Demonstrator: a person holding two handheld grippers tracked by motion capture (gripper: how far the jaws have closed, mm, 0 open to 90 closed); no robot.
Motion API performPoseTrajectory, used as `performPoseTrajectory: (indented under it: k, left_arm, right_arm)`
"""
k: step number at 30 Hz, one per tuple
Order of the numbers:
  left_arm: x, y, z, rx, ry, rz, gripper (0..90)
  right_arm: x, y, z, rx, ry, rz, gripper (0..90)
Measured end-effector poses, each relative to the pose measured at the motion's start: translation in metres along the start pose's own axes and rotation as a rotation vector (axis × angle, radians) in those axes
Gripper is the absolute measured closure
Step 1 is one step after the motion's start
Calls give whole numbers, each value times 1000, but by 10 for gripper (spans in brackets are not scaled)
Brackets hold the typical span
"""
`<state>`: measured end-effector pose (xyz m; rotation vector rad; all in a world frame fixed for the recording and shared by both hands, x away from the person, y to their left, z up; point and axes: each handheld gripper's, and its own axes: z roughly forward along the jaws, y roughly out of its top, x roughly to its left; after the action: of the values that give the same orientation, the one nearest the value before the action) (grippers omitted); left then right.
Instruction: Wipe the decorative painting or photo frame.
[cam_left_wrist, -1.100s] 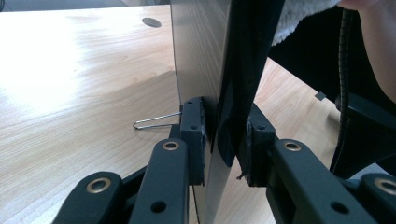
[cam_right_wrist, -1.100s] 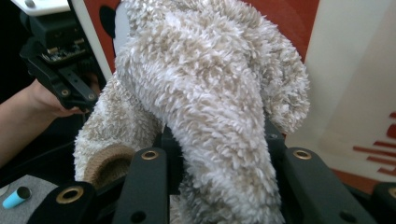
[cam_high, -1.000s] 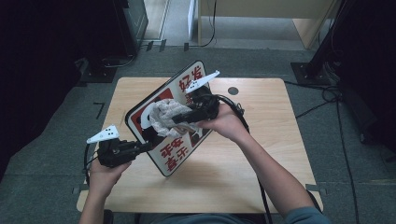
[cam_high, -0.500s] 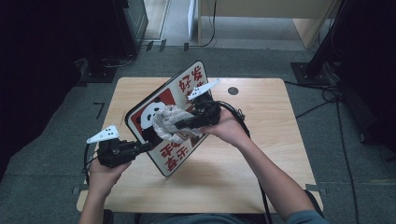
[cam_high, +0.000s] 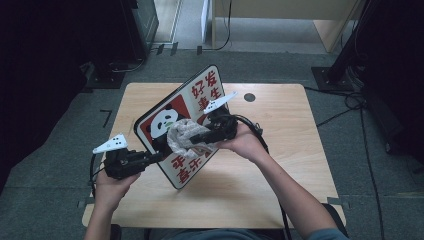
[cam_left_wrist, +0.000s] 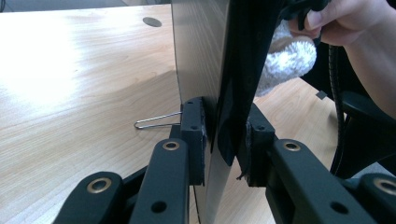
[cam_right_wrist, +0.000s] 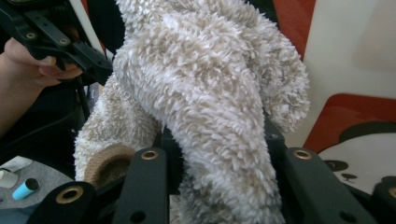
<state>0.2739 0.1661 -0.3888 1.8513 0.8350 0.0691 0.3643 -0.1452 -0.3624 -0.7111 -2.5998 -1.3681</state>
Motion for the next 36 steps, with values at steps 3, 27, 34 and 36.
performPoseTrajectory:
  k: [3,27,34,36]
  left_arm:
    - [0,0,0,0,0,0,751]
    - [0,0,0,1,-6,-6,747]
    - [0,0,0,-1,-7,-5,747]
    - [1,0,0,-3,-8,-5,747]
  right_arm:
    - [-1,-4,2,2,2,8,653]
    - [-8,-32,15,37,1,20,646]
    - [-10,-43,20,37,9,41,646]
    - [-10,-46,21,36,10,44,646]
